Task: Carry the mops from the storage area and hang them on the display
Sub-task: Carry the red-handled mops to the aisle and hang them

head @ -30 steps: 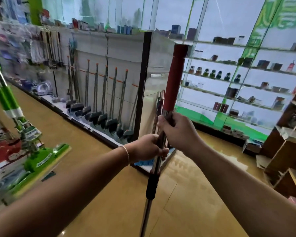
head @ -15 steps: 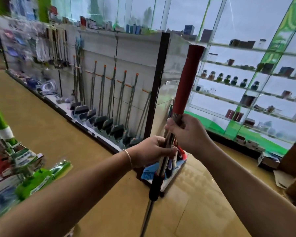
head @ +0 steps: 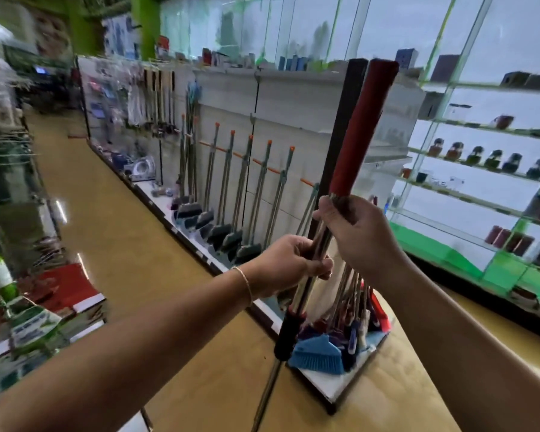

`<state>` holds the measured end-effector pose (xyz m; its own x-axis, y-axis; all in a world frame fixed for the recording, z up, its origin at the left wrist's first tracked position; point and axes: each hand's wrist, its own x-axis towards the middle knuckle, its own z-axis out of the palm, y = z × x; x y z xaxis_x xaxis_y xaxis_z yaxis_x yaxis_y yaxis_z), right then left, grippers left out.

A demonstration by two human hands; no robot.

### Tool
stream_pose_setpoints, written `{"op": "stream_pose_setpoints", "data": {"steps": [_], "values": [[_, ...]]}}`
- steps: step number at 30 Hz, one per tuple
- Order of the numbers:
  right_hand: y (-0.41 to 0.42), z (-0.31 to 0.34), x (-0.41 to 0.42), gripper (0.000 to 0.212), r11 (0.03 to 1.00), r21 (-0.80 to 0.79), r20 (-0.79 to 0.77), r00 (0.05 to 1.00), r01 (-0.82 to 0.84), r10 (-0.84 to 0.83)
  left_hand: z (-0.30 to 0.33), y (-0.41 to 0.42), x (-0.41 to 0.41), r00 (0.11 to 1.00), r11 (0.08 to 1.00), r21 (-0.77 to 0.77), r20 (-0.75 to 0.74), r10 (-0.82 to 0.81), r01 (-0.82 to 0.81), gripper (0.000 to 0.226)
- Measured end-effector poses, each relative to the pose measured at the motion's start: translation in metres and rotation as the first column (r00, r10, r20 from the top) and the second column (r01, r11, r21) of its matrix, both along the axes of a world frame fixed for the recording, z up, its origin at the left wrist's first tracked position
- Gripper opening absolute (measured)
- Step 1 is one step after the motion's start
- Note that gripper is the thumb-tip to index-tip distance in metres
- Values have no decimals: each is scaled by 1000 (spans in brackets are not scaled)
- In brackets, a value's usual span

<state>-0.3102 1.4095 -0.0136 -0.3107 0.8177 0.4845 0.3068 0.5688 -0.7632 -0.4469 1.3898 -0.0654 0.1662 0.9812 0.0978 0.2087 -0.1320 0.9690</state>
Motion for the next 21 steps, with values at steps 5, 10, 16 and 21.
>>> {"op": "stream_pose_setpoints", "data": {"steps": [5,10,16,21], "values": [[88,15,-11,28,993,-31,-11,994,-112,112,-5,77,-13,998,998,-6,-20,62,-62,15],[165,24,-34,26,984,7,14,984,-176,176,-2,141,-33,991,991,21,-20,130,-130,10],[224,29,-74,14,967,21,4,967,-254,254,-4,201,-70,983,982,24,-6,185,-185,15],[268,32,-110,12,944,3,30,944,-329,329,-3,243,-104,978,978,14,34,206,-207,19]]}}
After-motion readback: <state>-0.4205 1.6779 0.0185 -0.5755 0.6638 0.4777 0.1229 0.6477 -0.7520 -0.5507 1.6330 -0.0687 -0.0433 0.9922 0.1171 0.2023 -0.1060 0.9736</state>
